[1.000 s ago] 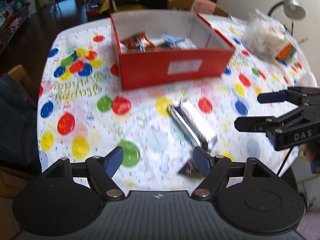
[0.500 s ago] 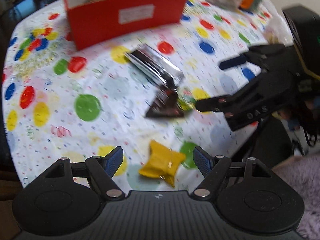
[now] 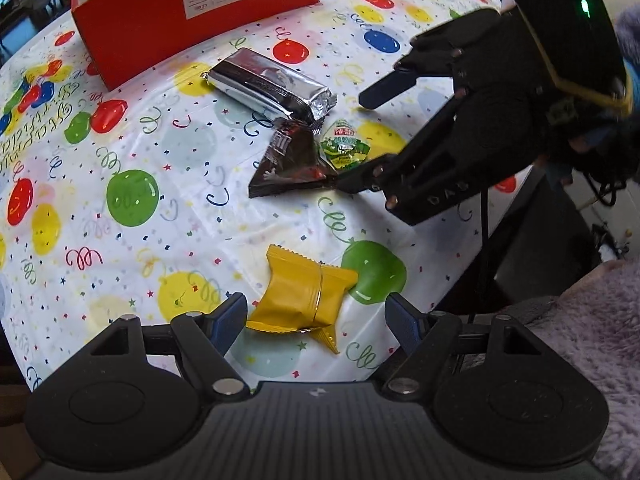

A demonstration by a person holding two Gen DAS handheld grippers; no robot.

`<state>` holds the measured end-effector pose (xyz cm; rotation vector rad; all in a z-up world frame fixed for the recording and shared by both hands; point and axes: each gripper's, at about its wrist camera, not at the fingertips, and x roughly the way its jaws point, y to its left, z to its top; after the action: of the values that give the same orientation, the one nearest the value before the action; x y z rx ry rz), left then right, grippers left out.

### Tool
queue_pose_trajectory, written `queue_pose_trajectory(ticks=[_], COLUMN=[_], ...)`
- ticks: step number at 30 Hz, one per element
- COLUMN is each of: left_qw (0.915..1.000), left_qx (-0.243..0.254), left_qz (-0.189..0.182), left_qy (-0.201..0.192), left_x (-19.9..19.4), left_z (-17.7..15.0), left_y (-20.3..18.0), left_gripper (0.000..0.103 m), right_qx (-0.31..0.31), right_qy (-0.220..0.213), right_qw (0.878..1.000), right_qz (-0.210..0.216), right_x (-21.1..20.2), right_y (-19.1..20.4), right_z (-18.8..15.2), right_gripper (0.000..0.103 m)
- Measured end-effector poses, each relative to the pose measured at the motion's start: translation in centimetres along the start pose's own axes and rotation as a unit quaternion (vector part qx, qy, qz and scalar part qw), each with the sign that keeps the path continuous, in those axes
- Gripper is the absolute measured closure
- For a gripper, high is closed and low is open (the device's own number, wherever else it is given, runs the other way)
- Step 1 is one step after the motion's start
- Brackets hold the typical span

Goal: Organize snacks
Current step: 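Grasp the yellow packet with the left tool while the right tool grasps the green-and-white pouch, then carry the yellow packet and green-and-white pouch into the red box with both tools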

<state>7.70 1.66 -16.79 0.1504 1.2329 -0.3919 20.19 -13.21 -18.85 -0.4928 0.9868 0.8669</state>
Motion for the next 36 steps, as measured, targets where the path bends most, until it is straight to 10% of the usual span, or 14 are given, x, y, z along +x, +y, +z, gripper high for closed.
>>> queue_pose_trajectory(ticks=[14,36], left_qw=[0.9999,0.9868], left_qx=[-0.007,-0.133], left_qz=[0.011,0.023], left_qy=[-0.007,-0.089], left_x=[0.7,-3.8], left_z=[-0.1,2.2], left_y=[1.0,5.7], left_gripper=[0.063,0.064], right_qx=[0.008,0.111], right_qy=[-0.008,-0.083], right_qw=[1.000,0.990], right_qz=[0.019,-0.024], right_x=[-0.2,-6.1], right_y=[-0.2,-3.0], right_z=[0.3,1.6], right_gripper=[0.058,0.060])
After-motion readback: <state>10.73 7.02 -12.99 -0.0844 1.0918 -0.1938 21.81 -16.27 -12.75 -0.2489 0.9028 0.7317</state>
